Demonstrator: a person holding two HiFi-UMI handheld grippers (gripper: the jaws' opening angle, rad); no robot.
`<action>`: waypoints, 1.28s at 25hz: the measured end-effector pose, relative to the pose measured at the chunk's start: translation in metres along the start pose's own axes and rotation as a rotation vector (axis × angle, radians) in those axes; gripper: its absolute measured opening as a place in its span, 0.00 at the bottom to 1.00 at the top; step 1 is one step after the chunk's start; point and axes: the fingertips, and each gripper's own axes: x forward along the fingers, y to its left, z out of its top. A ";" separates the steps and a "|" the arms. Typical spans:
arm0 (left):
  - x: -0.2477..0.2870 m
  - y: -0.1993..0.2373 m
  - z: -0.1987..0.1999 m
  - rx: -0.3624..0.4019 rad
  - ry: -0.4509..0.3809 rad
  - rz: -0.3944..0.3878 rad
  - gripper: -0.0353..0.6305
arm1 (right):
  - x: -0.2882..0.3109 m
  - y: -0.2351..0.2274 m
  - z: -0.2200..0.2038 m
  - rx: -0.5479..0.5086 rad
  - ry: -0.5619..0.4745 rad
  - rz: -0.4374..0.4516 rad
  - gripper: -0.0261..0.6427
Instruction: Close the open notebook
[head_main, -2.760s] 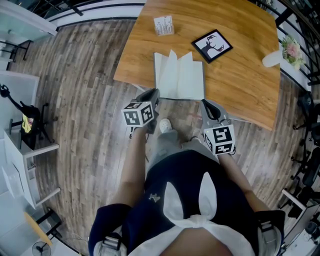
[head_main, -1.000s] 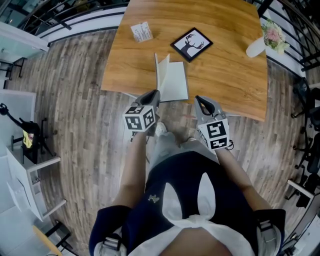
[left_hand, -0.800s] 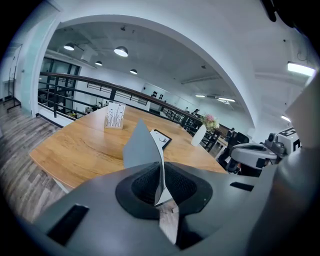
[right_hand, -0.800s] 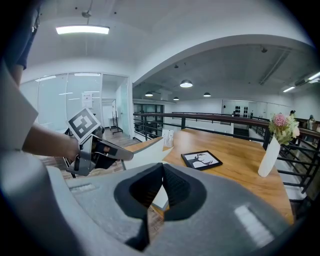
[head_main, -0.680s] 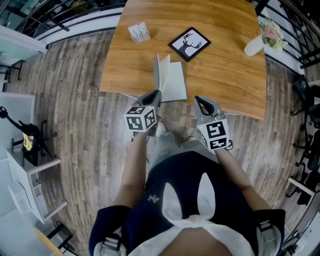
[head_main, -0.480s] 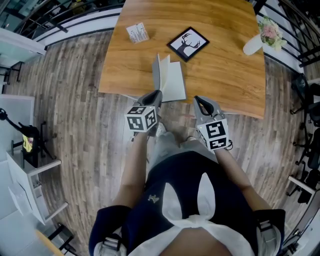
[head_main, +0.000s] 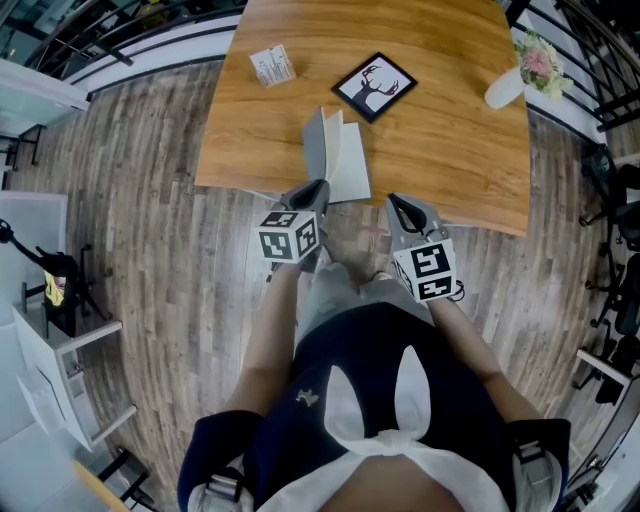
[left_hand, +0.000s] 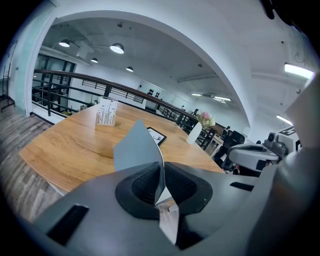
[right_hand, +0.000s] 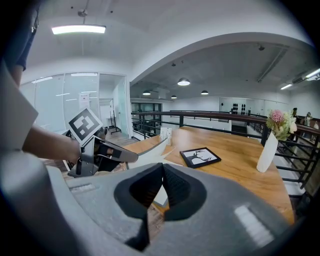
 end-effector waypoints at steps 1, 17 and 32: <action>0.001 -0.001 0.000 0.000 0.001 -0.001 0.12 | 0.000 0.000 -0.001 0.001 0.003 0.000 0.04; 0.021 -0.014 -0.006 0.021 0.046 -0.036 0.12 | 0.000 -0.004 -0.007 0.030 0.016 -0.018 0.04; 0.038 -0.021 -0.014 0.024 0.080 -0.067 0.12 | 0.000 -0.007 -0.017 0.057 0.036 -0.030 0.04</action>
